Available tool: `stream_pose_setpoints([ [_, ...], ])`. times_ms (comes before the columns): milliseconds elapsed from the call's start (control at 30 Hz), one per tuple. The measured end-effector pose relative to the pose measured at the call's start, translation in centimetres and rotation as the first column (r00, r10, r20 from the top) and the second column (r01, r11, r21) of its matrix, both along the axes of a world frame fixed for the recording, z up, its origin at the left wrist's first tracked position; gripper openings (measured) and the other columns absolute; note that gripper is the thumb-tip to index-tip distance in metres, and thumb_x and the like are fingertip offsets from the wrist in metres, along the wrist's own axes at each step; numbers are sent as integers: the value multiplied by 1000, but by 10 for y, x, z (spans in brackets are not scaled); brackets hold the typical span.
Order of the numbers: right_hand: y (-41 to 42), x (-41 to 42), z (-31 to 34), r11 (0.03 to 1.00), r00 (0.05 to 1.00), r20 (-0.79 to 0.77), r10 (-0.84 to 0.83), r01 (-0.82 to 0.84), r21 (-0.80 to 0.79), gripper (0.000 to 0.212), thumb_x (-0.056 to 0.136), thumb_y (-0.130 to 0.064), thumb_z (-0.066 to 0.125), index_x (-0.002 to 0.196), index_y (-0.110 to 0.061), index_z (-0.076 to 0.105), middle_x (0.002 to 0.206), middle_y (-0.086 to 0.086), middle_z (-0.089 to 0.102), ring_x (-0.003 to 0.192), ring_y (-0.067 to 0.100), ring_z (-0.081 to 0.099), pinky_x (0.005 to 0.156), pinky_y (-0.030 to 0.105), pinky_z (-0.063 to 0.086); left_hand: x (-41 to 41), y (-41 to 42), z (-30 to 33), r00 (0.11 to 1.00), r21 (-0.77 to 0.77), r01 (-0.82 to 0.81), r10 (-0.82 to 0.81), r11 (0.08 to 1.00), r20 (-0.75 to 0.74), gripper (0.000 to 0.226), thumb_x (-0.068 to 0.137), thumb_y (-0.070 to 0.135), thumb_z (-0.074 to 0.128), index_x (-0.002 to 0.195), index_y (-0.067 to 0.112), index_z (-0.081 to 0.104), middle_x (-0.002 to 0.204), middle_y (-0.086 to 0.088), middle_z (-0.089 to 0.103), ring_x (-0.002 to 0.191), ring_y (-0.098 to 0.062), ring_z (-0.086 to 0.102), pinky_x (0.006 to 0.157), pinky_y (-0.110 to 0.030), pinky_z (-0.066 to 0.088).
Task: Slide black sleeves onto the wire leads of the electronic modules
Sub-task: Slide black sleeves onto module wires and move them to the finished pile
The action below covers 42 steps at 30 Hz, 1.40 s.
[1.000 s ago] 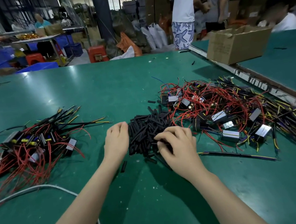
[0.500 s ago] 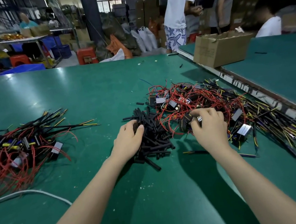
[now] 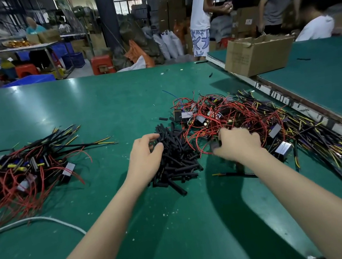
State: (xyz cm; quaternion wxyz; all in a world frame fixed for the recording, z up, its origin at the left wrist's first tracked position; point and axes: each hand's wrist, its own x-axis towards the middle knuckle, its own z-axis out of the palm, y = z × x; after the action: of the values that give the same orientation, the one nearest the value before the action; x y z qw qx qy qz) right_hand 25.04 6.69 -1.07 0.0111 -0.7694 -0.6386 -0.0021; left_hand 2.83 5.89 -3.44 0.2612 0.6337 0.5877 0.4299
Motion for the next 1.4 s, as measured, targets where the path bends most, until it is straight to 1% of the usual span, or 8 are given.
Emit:
stream_pose_setpoints([
  [100,-7,3,-7,999,999,27,32,-31,-38,34,88,-46,54,113,-24,54,115,7,60,117,31,46,91,44,33,9,-5,4,997,12,31,-32,999,76,20,93,19,53,109,27,60,114,3,55,90,4,52,86,-19,36],
  [333,-11,19,34,818,904,-400,153,111,565,28,93,-45,53,106,-21,59,102,6,64,102,34,52,85,45,39,31,-14,18,967,-53,128,-113,990,227,17,93,20,53,91,33,65,99,9,65,91,-1,59,79,-16,42],
  [533,-34,-2,33,785,842,-324,431,-173,595,22,89,-11,52,108,-10,63,98,14,65,92,37,56,79,48,46,61,-18,50,549,-265,561,-113,784,828,41,92,56,43,106,22,62,90,-1,73,81,-15,71,78,-30,51],
  [633,-54,-14,4,807,752,-425,503,-232,543,48,85,2,48,129,-16,56,114,9,62,107,26,55,94,38,43,76,-19,52,690,-316,519,-171,794,703,25,89,46,58,84,24,68,79,1,67,71,-12,63,75,-25,48],
  [767,-63,-6,-16,803,453,-817,357,297,516,46,89,-3,46,127,-28,48,91,-10,67,75,-3,61,75,14,44,81,-21,51,759,-322,476,-197,818,620,10,87,8,61,86,17,65,84,-5,63,55,-5,50,57,-17,38],
  [933,-34,32,3,830,-254,-934,251,553,72,37,97,-16,50,131,-10,36,95,8,66,51,8,59,44,20,41,78,-30,50,832,-458,539,-362,707,420,23,90,9,49,90,23,67,93,-6,69,68,-10,55,51,-18,38],
  [1167,-33,56,46,671,256,-748,613,331,663,29,96,-8,54,111,-30,42,94,3,73,69,6,62,65,13,45,97,-24,55,894,-414,433,-438,800,88,28,97,45,43,115,28,55,112,9,56,98,-10,59,84,-27,47],
  [1400,-28,51,95,731,166,-731,662,71,678,13,101,-12,46,113,-14,43,101,-6,71,66,10,65,55,20,50,130,-9,99,784,-180,467,-311,866,537,36,97,52,35,91,29,62,97,8,66,84,-9,61,65,-23,45],
])
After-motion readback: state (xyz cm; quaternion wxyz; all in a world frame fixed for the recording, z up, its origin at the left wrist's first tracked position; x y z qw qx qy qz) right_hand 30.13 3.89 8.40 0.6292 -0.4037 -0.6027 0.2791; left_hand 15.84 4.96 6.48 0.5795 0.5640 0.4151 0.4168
